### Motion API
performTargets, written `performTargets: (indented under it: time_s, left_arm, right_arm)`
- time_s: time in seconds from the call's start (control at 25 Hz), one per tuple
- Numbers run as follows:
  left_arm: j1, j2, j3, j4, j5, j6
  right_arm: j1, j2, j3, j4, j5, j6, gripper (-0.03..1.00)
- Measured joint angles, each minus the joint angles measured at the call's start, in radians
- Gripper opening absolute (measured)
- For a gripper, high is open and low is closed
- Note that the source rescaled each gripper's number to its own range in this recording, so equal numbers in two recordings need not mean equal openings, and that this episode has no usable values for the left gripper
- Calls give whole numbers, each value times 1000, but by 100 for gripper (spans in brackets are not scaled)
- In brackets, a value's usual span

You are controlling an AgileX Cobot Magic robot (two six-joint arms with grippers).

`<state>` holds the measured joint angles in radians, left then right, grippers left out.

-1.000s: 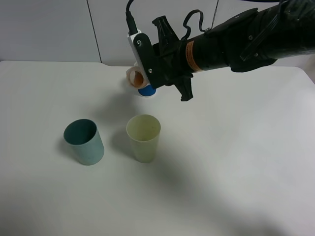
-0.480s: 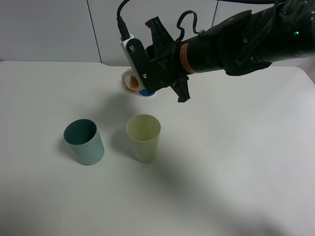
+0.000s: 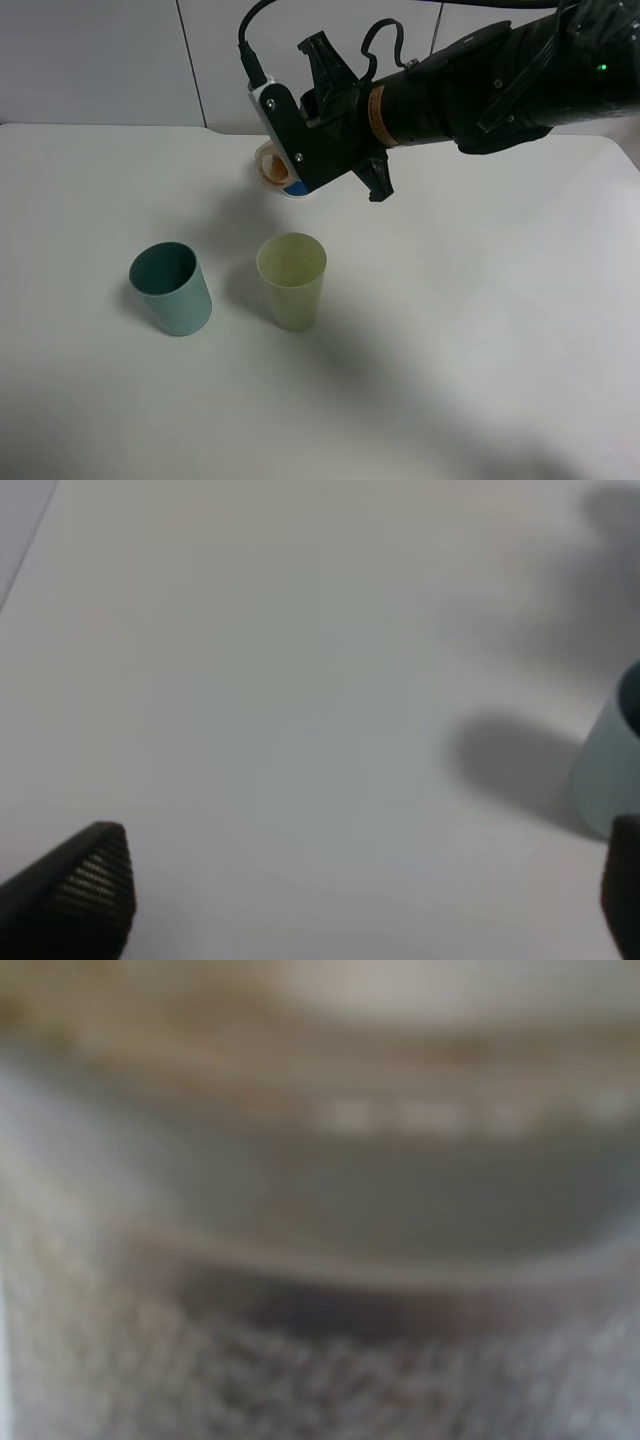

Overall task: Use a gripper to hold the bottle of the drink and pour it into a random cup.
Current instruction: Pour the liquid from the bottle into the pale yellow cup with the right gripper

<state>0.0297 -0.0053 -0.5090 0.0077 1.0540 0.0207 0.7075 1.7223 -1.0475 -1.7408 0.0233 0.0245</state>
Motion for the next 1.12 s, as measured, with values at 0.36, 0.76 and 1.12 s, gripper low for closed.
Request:
performTargets:
  time_s: [0.36, 0.76, 1.12]
  left_arm:
    - [0, 0, 0, 0, 0, 0]
    - [0, 0, 0, 0, 0, 0]
    - [0, 0, 0, 0, 0, 0]
  right_arm:
    - [0, 0, 0, 0, 1, -81, 1]
    - [0, 0, 0, 0, 1, -135, 1]
    - [9, 0, 0, 0, 27, -159, 0]
